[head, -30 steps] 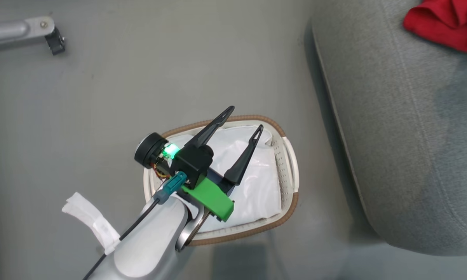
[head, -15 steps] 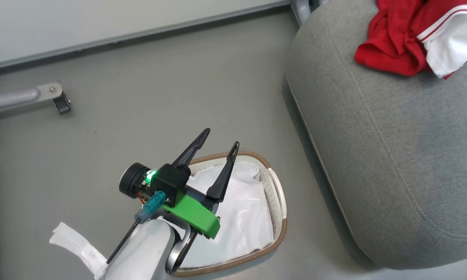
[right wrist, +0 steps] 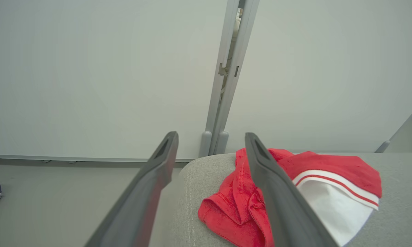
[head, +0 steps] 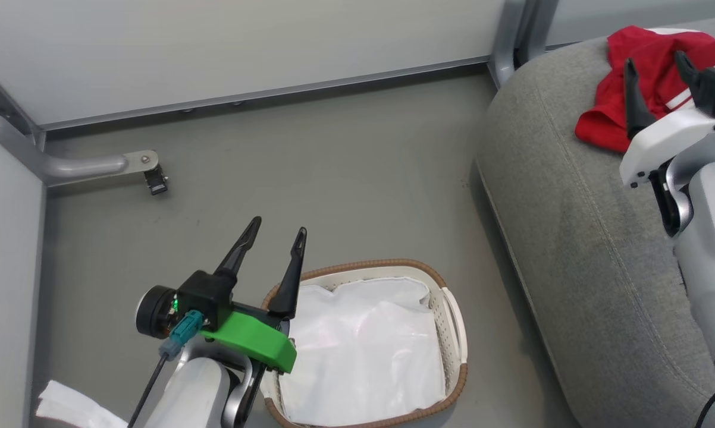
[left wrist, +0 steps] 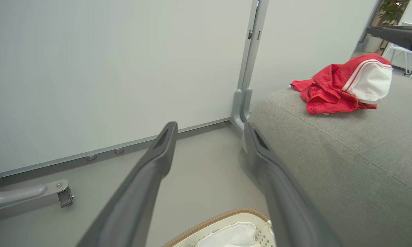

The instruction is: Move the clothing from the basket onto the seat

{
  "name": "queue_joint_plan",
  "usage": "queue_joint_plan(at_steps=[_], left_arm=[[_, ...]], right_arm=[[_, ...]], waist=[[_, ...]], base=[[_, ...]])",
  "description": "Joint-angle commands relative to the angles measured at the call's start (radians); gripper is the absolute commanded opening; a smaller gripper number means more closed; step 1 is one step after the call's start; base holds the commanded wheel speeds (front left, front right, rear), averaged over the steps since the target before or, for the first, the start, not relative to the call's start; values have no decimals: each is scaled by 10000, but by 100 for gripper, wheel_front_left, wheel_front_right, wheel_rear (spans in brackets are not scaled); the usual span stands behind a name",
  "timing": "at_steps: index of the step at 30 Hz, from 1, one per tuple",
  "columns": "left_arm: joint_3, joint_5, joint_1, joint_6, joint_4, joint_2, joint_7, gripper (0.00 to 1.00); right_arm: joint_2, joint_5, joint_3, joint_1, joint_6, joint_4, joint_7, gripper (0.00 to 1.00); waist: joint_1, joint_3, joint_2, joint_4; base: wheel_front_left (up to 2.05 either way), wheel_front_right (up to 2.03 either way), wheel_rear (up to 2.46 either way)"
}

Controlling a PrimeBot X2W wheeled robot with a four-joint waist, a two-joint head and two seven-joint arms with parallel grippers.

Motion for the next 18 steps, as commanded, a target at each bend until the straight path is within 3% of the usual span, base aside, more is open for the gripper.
queue_joint_plan(at_steps=[1, 11, 18], left_arm=[[208, 85, 239, 44, 46, -18, -20, 100], [1626, 319, 1226, 274, -125, -288, -20, 100], [2410, 392, 2017, 407, -404, -468, -20, 100]], right_arm=[[91, 57, -8, 515, -15, -398, -40, 100], [1632, -53, -840, 3520, -15, -3461, -44, 100], [2238, -733, -1042, 5599, -15, -5028, -45, 100]], waist=[[1, -275, 0, 475], [1, -615, 0, 987], [1, -934, 0, 935]], base=[[0, 0, 0], [0, 0, 0], [0, 0, 0]])
